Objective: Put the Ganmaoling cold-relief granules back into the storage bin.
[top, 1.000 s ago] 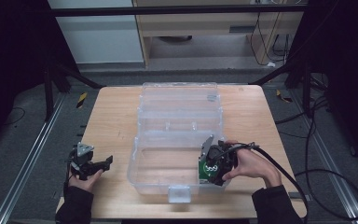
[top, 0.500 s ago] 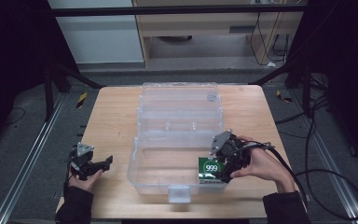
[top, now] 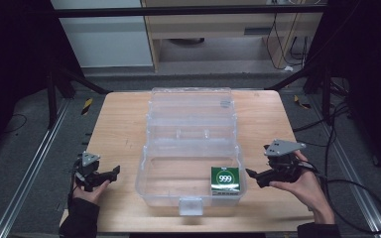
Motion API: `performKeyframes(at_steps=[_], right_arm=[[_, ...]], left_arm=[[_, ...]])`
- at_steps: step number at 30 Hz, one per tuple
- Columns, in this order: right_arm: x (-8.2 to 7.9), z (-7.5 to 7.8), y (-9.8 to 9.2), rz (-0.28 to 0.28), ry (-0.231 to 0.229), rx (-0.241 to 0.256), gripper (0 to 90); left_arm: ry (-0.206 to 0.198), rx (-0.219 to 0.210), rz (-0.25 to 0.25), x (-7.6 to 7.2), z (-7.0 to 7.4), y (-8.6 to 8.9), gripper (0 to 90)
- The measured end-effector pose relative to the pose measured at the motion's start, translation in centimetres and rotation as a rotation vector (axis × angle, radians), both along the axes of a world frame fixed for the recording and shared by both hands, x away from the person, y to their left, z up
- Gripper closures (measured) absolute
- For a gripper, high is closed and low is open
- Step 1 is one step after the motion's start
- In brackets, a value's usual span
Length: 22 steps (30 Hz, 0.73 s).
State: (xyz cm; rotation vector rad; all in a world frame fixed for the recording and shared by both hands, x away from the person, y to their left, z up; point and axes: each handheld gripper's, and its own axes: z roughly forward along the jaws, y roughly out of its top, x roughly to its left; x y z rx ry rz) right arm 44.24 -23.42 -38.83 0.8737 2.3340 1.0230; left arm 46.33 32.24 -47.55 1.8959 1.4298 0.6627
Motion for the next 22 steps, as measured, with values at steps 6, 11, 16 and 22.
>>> performKeyframes(at_steps=[6,11,16,22], right_arm=[[0.3,-1.3,-1.6,-0.102,0.001,0.056,3.7],[1.0,-3.5,-3.1,-0.290,-0.007,0.111,3.8],[1.8,-5.8,-4.4,-0.406,0.010,0.121,3.6],[2.2,-7.9,-5.3,-0.484,0.041,0.082,2.9]], left_arm=[[-0.001,-0.002,-0.004,0.0,0.0,0.0,15.7],[-0.002,-0.001,-0.017,0.0,0.0,-0.2,16.5],[-0.003,-0.004,-0.023,0.0,0.0,-0.2,18.1],[0.000,0.000,-0.033,0.0,-0.1,-0.3,21.2]])
